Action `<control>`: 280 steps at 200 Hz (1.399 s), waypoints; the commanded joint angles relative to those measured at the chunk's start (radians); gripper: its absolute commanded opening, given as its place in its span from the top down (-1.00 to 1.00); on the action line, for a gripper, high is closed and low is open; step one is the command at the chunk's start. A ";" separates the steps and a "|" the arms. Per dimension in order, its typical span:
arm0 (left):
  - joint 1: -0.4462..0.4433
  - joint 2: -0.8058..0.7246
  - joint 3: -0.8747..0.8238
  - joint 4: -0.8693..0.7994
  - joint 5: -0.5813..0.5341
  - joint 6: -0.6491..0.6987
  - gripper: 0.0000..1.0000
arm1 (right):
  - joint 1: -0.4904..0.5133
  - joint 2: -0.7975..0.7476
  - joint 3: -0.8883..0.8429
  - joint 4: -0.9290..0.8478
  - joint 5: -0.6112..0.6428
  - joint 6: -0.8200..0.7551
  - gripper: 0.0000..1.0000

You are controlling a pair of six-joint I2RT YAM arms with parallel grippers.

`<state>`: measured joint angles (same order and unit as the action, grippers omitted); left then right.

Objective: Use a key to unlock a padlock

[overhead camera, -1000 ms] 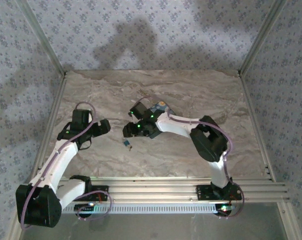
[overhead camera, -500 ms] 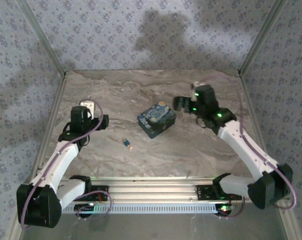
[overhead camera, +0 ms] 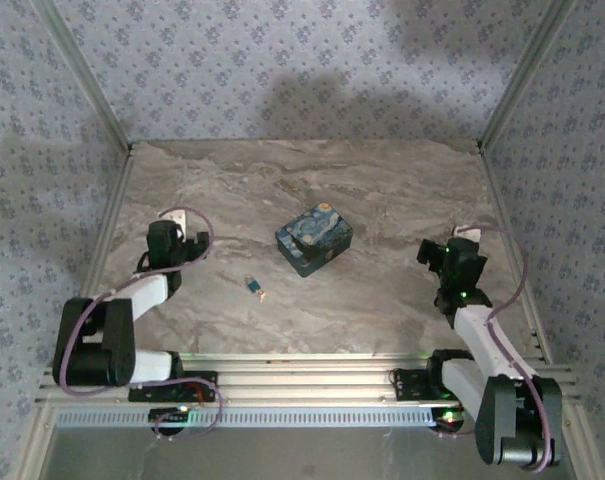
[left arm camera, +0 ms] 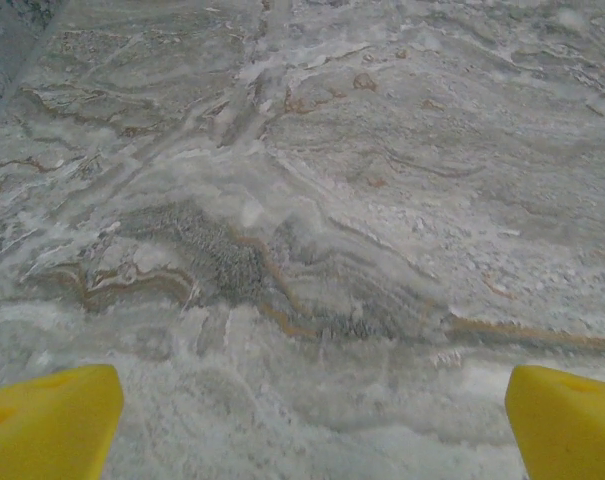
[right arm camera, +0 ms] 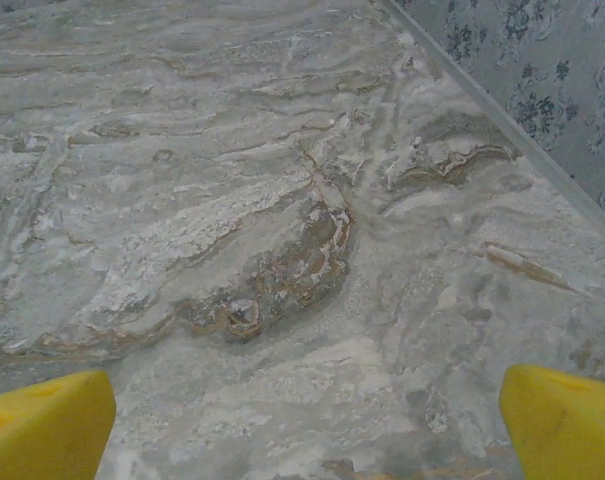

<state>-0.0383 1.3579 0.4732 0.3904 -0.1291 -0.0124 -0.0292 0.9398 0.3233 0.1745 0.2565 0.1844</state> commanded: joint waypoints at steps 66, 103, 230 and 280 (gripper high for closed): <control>0.063 0.168 -0.040 0.381 0.116 -0.009 -0.96 | -0.018 0.399 -0.062 0.705 -0.098 -0.138 -1.00; 0.062 0.175 -0.058 0.418 0.107 -0.009 -0.96 | 0.005 0.567 0.013 0.707 -0.093 -0.170 -1.00; 0.061 0.175 -0.057 0.416 0.108 -0.009 -0.96 | 0.029 0.585 0.043 0.694 -0.046 -0.181 -1.00; 0.061 0.175 -0.058 0.416 0.107 -0.009 -0.96 | 0.029 0.587 0.044 0.691 -0.047 -0.181 -1.00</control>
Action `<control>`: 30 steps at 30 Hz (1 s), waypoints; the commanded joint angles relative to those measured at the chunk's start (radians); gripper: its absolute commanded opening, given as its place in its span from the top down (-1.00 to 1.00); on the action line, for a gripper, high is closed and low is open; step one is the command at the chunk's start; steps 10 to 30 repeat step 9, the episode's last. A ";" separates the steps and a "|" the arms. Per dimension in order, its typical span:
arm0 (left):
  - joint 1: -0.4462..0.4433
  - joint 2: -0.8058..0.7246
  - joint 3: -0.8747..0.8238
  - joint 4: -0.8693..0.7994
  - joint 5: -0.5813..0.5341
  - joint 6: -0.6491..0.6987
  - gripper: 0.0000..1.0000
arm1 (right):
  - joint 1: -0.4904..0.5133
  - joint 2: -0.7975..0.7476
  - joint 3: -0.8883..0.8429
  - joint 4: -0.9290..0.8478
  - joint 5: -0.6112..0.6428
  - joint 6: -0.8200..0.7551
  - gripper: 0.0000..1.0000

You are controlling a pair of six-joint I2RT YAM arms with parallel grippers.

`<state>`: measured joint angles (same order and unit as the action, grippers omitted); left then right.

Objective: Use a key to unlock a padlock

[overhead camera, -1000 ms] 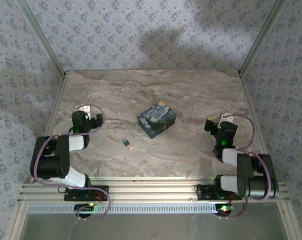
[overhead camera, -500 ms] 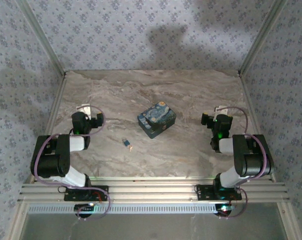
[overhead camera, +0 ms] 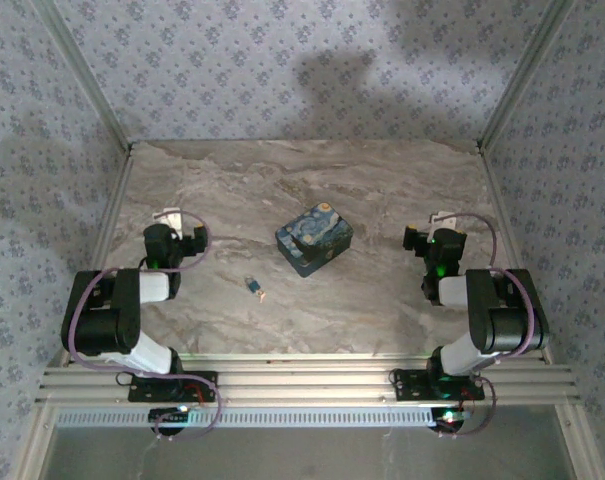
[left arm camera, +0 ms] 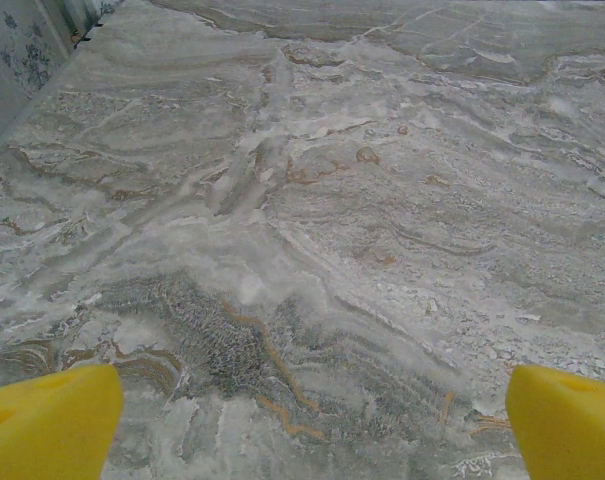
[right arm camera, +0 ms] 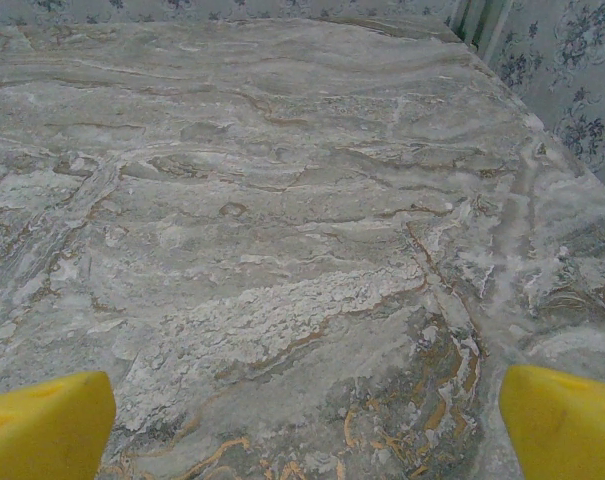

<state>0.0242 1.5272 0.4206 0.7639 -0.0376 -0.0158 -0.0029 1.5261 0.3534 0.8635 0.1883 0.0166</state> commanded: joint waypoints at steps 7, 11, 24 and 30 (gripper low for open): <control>-0.001 0.005 -0.005 0.043 0.016 -0.006 -0.96 | 0.002 0.001 0.016 0.000 0.017 -0.014 -1.00; -0.001 0.005 -0.005 0.043 0.016 -0.006 -0.96 | 0.002 -0.001 0.015 0.002 0.015 -0.014 -1.00; -0.001 0.005 -0.005 0.043 0.016 -0.006 -0.96 | 0.002 -0.001 0.015 0.002 0.015 -0.014 -1.00; -0.001 0.005 -0.005 0.043 0.016 -0.006 -0.96 | 0.002 -0.001 0.015 0.002 0.015 -0.014 -1.00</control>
